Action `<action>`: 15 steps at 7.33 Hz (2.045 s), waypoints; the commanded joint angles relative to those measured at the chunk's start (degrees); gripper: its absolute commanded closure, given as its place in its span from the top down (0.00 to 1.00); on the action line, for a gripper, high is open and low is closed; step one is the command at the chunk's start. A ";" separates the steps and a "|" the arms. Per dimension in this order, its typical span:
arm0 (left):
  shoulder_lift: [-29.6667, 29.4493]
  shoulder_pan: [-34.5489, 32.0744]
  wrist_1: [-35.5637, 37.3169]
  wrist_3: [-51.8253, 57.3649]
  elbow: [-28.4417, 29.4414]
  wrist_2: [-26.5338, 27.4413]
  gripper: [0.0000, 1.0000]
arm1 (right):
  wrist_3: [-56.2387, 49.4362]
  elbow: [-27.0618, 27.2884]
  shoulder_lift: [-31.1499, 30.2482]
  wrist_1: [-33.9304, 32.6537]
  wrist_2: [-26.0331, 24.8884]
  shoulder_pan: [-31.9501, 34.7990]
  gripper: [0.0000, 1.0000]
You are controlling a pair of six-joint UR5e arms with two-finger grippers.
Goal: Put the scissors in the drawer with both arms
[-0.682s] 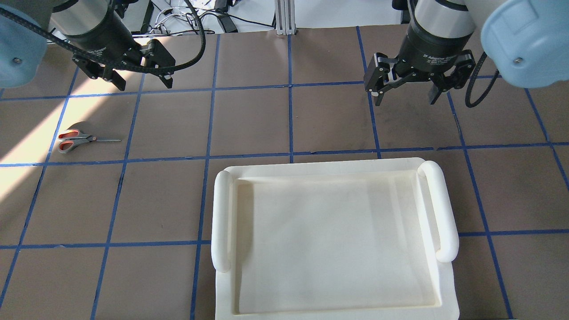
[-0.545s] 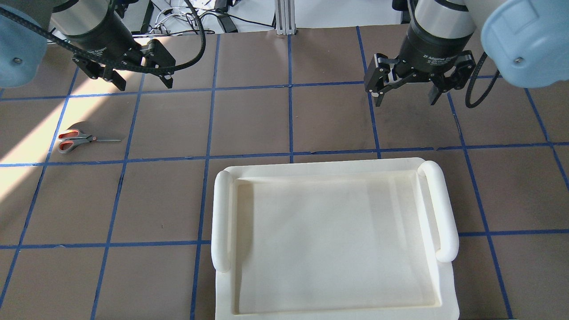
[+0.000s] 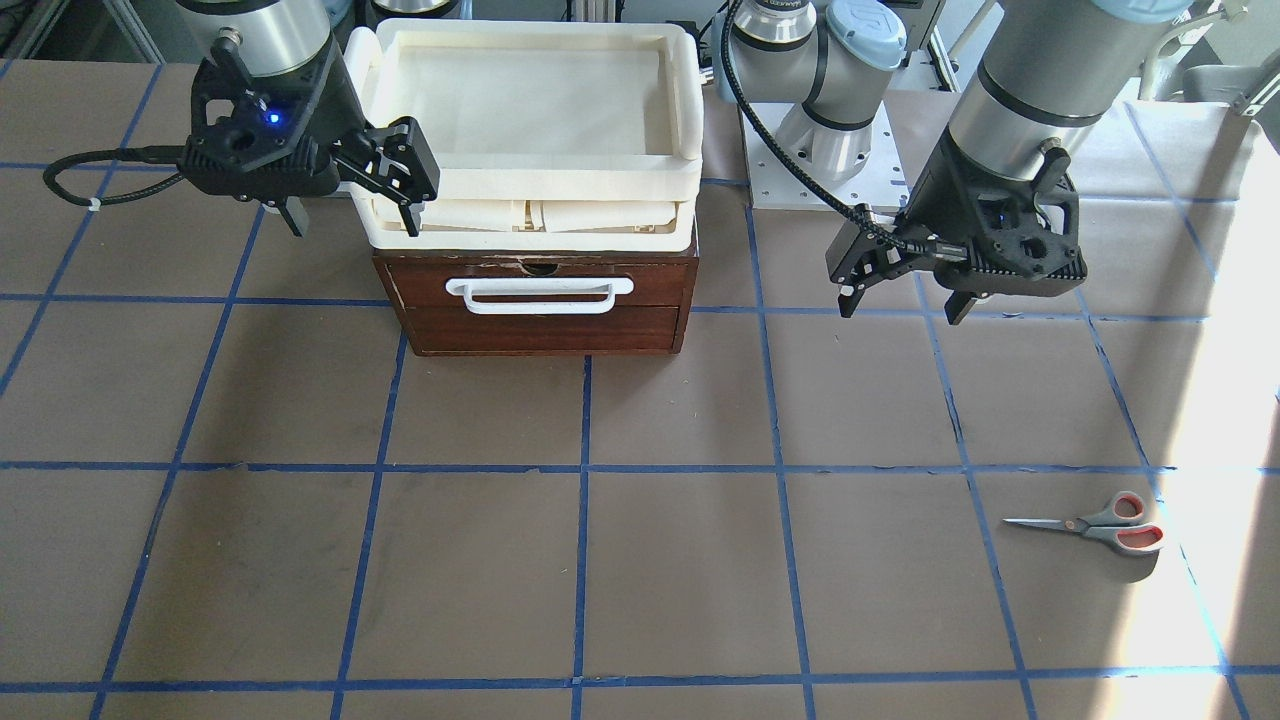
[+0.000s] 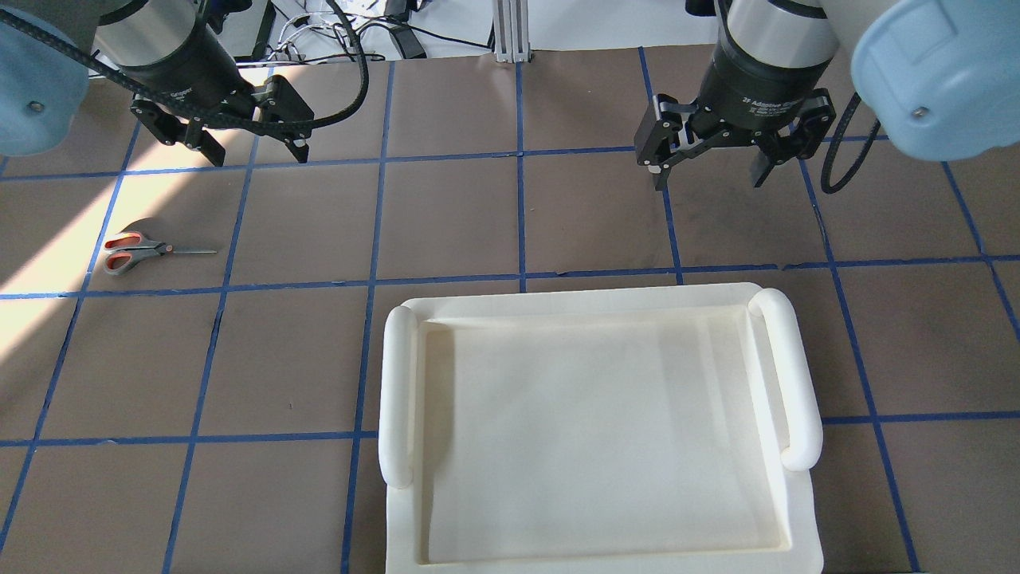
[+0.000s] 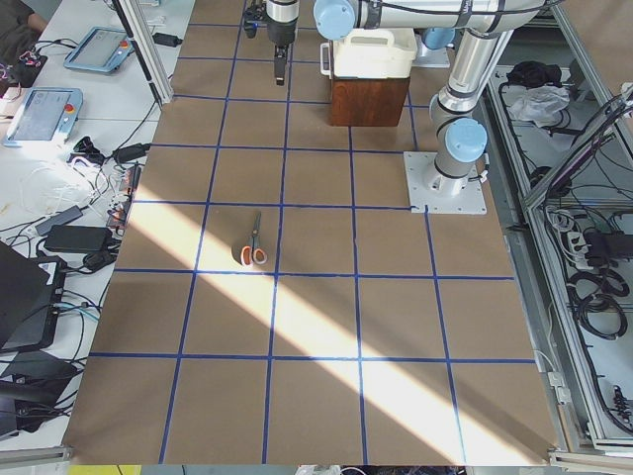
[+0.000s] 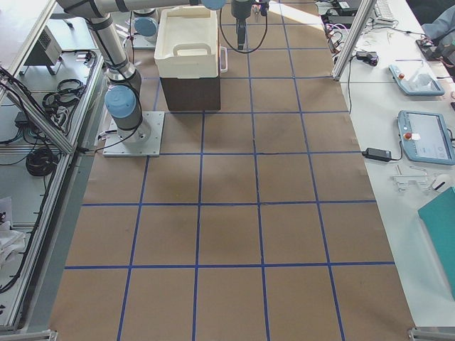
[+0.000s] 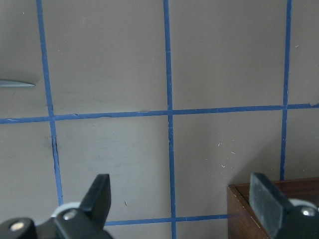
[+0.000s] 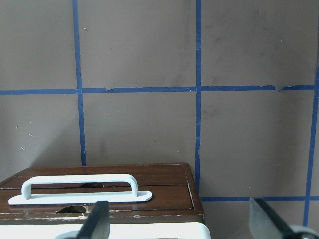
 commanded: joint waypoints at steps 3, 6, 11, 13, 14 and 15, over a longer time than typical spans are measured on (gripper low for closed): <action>-1.93 9.20 0.26 33.91 -0.61 3.05 1.00 | -26.48 -0.82 7.69 -3.83 4.97 9.19 1.00; -4.56 16.58 4.64 62.15 -3.86 4.66 1.00 | -57.31 -3.79 13.14 -0.16 5.32 9.28 1.00; -15.10 26.00 17.01 95.49 -5.62 4.66 1.00 | -82.89 -5.30 22.02 3.28 4.44 9.63 0.98; -20.20 26.18 24.67 104.92 -5.62 4.84 1.00 | -85.90 -7.22 24.39 4.52 4.53 9.63 0.98; -22.66 26.88 26.26 107.83 -5.54 4.58 1.00 | -85.91 -10.89 26.93 6.09 4.53 9.63 0.98; -24.86 27.41 28.54 111.34 -5.54 4.57 1.00 | -85.91 -15.11 29.30 9.50 4.79 9.63 0.97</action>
